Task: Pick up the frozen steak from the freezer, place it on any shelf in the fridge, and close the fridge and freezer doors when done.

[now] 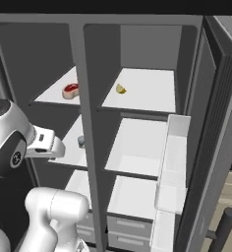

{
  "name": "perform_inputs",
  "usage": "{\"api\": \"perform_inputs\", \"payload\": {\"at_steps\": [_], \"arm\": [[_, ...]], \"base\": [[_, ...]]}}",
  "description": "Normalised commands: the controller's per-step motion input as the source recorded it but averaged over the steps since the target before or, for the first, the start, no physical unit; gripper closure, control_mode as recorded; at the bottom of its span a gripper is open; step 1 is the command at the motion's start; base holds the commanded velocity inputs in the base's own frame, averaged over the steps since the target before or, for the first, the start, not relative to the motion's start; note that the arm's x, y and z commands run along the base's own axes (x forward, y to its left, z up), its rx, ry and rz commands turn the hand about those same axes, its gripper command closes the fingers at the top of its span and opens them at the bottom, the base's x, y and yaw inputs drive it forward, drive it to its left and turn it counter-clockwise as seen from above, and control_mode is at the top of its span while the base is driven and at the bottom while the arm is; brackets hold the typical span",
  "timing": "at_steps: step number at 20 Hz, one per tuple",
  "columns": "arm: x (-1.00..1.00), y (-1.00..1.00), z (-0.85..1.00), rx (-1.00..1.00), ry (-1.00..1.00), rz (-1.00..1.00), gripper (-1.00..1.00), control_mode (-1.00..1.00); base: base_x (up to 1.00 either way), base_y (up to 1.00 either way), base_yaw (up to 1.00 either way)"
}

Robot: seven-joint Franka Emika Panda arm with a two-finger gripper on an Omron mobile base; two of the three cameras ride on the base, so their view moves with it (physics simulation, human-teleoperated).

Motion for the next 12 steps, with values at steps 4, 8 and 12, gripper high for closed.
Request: {"api": "perform_inputs", "payload": {"at_steps": [4,8,12], "arm": [[0.0,0.0,0.0,0.0,0.0,0.0,-1.0,1.0],[0.0,0.0,0.0,0.0,0.0,0.0,-1.0,1.0],[0.04,0.0,0.91,0.0,-0.1,-0.03,-1.0,-1.0]], "base": [[0.25,-0.15,0.0],[0.0,-0.13,0.0],[0.0,0.0,0.0]]}}
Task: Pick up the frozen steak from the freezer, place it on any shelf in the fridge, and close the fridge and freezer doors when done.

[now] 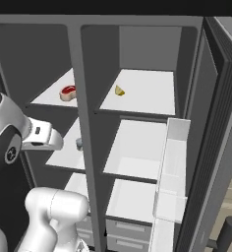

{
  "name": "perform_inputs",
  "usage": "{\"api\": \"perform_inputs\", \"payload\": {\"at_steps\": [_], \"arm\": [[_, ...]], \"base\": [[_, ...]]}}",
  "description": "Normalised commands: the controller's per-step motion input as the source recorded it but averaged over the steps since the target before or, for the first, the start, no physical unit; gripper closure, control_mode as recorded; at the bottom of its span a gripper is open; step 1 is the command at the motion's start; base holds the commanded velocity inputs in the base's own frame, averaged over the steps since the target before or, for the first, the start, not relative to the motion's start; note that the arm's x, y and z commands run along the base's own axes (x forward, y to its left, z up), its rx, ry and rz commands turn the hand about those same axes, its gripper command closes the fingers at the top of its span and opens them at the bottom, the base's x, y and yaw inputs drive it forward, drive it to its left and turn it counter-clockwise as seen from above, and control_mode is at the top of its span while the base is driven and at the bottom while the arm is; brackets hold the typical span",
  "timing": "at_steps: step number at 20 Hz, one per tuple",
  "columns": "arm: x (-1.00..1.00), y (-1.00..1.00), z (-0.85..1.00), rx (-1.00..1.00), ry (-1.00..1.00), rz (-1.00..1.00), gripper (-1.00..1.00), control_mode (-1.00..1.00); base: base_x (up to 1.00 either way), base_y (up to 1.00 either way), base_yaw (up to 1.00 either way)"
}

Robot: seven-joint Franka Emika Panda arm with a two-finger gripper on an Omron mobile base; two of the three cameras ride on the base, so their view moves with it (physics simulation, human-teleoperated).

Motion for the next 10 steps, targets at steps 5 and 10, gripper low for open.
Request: {"api": "perform_inputs", "payload": {"at_steps": [5,10], "arm": [[0.41,0.0,1.0,0.0,-0.02,-0.08,-1.0,-1.0],[0.71,0.0,0.7,0.05,0.0,-0.13,-1.0,-1.0]], "base": [[0.0,0.0,0.0],[0.0,0.0,0.0]]}}
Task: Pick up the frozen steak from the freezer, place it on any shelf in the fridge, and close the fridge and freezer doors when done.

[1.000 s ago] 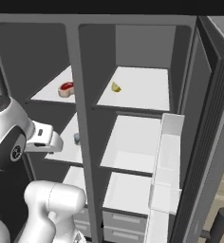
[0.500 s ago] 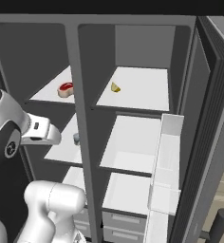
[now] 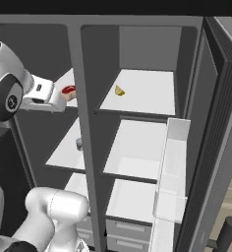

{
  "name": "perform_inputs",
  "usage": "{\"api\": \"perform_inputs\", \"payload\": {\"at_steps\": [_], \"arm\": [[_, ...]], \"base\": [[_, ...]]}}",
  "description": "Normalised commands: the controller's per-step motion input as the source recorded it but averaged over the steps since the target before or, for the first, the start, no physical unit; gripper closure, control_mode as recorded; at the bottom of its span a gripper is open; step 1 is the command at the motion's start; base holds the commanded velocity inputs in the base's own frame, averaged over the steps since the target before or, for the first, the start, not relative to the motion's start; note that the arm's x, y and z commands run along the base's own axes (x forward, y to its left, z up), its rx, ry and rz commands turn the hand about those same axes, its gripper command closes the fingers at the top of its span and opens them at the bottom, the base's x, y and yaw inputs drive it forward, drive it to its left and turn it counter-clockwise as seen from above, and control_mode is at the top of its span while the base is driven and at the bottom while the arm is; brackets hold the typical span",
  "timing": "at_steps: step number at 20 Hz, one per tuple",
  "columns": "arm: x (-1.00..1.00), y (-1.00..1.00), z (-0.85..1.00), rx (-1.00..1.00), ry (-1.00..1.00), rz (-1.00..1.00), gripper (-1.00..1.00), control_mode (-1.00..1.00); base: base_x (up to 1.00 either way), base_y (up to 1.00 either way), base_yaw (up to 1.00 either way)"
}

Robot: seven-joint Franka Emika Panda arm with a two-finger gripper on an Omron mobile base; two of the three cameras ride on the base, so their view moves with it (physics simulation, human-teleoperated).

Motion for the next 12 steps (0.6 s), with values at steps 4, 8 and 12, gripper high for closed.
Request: {"api": "perform_inputs", "payload": {"at_steps": [4,8,12], "arm": [[0.83,0.01,0.02,0.09,0.05,-0.13,-1.0,-1.0],[0.82,0.11,-0.55,0.01,0.0,-0.12,-1.0,-1.0],[0.92,0.21,-0.54,0.0,-0.02,-0.1,-1.0,-1.0]], "base": [[0.0,0.0,0.0],[0.0,0.0,0.0],[0.0,0.0,0.0]]}}
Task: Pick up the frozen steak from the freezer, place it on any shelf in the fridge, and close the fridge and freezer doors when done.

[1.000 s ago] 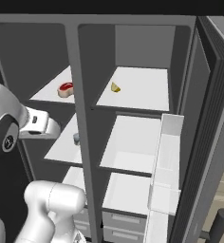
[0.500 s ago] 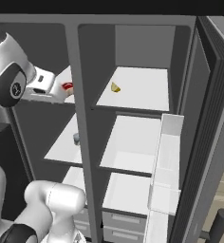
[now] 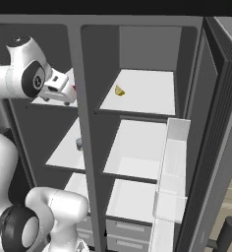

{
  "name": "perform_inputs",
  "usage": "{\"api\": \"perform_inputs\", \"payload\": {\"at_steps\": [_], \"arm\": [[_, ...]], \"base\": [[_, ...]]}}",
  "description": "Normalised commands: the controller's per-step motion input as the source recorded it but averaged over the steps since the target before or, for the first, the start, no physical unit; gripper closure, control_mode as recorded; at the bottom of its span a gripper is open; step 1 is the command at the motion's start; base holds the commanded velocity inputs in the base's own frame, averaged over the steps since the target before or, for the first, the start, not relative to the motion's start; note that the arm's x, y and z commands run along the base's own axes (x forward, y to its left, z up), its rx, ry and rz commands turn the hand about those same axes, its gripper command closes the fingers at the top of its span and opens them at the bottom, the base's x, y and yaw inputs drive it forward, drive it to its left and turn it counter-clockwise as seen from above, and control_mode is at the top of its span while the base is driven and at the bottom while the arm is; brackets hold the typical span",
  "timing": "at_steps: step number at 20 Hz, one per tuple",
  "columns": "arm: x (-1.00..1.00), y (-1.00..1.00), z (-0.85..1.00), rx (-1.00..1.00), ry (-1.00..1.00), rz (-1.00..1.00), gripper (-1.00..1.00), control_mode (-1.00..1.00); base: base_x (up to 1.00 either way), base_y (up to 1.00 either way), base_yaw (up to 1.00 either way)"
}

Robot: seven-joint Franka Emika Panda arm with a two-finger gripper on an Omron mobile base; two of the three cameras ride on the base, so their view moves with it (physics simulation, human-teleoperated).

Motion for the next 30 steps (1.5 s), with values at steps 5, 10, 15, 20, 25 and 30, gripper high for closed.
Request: {"api": "perform_inputs", "payload": {"at_steps": [5,10,15,20,25,30], "arm": [[0.72,0.37,-0.2,0.0,-0.07,-0.07,-1.0,-1.0],[0.61,0.16,-0.05,0.0,-0.05,-0.03,-1.0,-1.0],[0.61,-0.01,-0.12,0.0,0.0,0.0,-1.0,-1.0],[0.49,-0.05,-0.26,0.0,0.0,0.0,-1.0,-1.0],[0.51,0.0,-0.32,0.0,0.0,0.0,-1.0,-1.0],[0.22,-0.02,-0.57,0.0,0.0,0.0,1.0,-1.0]], "base": [[0.0,0.0,0.0],[0.0,0.0,0.0],[0.0,0.0,0.0],[0.0,0.0,0.0],[0.0,0.0,0.0],[0.0,0.0,0.0]]}}
